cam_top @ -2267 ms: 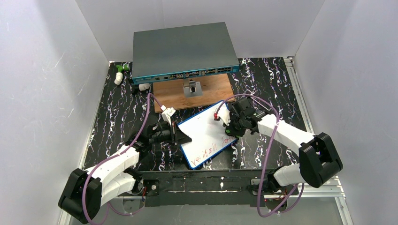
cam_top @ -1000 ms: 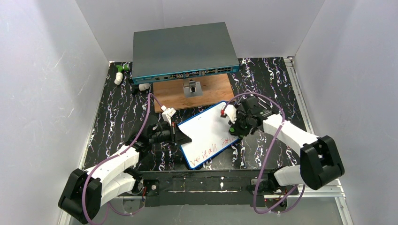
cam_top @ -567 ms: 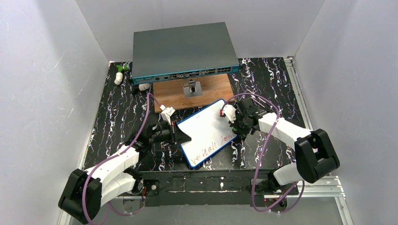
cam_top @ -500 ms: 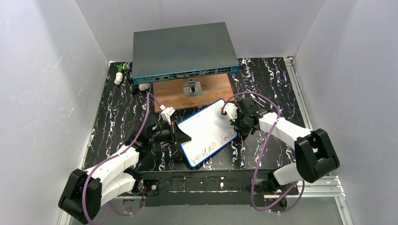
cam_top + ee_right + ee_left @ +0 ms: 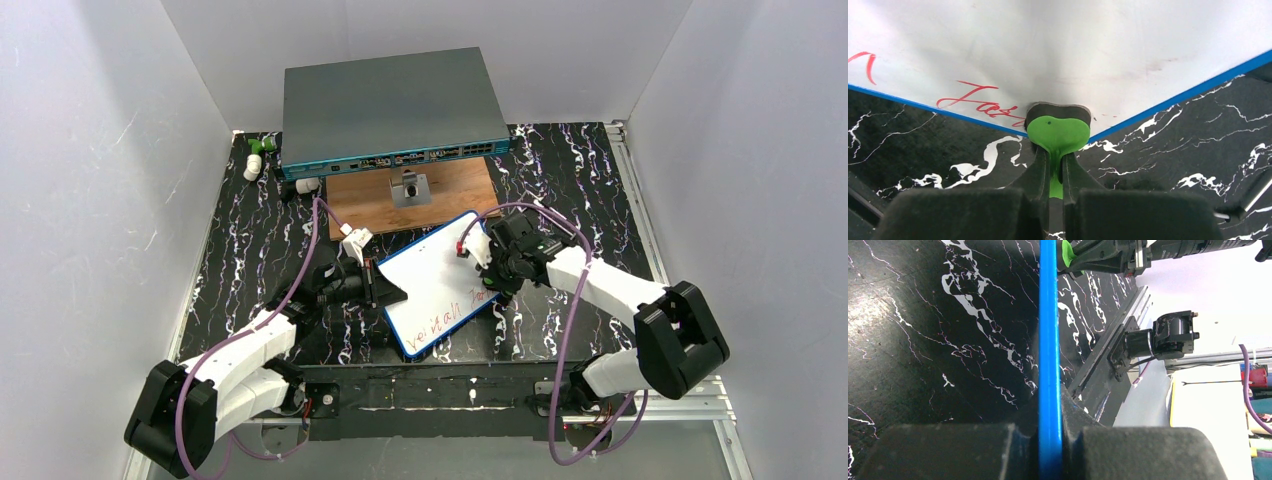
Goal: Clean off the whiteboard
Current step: Erase the whiteboard at the center of the board.
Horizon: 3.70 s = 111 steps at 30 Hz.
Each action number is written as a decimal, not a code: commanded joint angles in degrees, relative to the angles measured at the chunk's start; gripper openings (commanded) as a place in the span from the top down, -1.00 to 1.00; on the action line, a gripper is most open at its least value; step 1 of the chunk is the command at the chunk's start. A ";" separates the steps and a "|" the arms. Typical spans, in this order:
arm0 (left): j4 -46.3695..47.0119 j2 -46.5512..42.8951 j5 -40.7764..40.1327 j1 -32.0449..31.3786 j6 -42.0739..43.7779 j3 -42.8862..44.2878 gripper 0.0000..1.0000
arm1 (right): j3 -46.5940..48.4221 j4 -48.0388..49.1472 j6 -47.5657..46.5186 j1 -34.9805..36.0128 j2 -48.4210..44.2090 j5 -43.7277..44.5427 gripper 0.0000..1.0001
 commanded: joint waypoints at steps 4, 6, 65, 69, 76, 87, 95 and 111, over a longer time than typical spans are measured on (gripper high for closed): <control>1.78 -0.95 3.68 -0.33 1.04 1.06 1.00 | 0.42 9.99 4.19 -3.32 0.66 10.82 0.97; 1.81 -1.07 3.68 -0.33 1.07 1.06 1.00 | 0.75 9.79 4.56 -4.94 1.47 11.31 0.97; 3.05 0.74 2.28 -0.33 -0.01 1.17 1.00 | 6.22 -8.06 -0.10 -2.81 5.74 -7.11 0.97; 5.20 1.78 2.67 -0.33 -1.00 0.77 1.00 | 7.13 -7.39 1.98 -2.81 5.14 -10.89 0.97; 5.24 2.59 3.02 -0.33 -1.24 1.05 1.00 | 9.76 -1.94 6.46 -2.81 4.51 -9.90 0.97; 6.50 3.48 2.29 -0.34 -2.27 0.73 1.00 | 11.83 6.11 7.38 -4.39 6.65 4.13 0.97; 10.27 4.71 -3.12 -0.35 -3.47 -0.02 1.00 | 10.33 -0.53 2.16 -1.68 6.58 -7.73 0.97; 15.18 10.78 -7.01 -0.38 -3.84 -1.31 1.00 | 6.49 3.32 -5.67 30.02 3.81 -4.74 0.97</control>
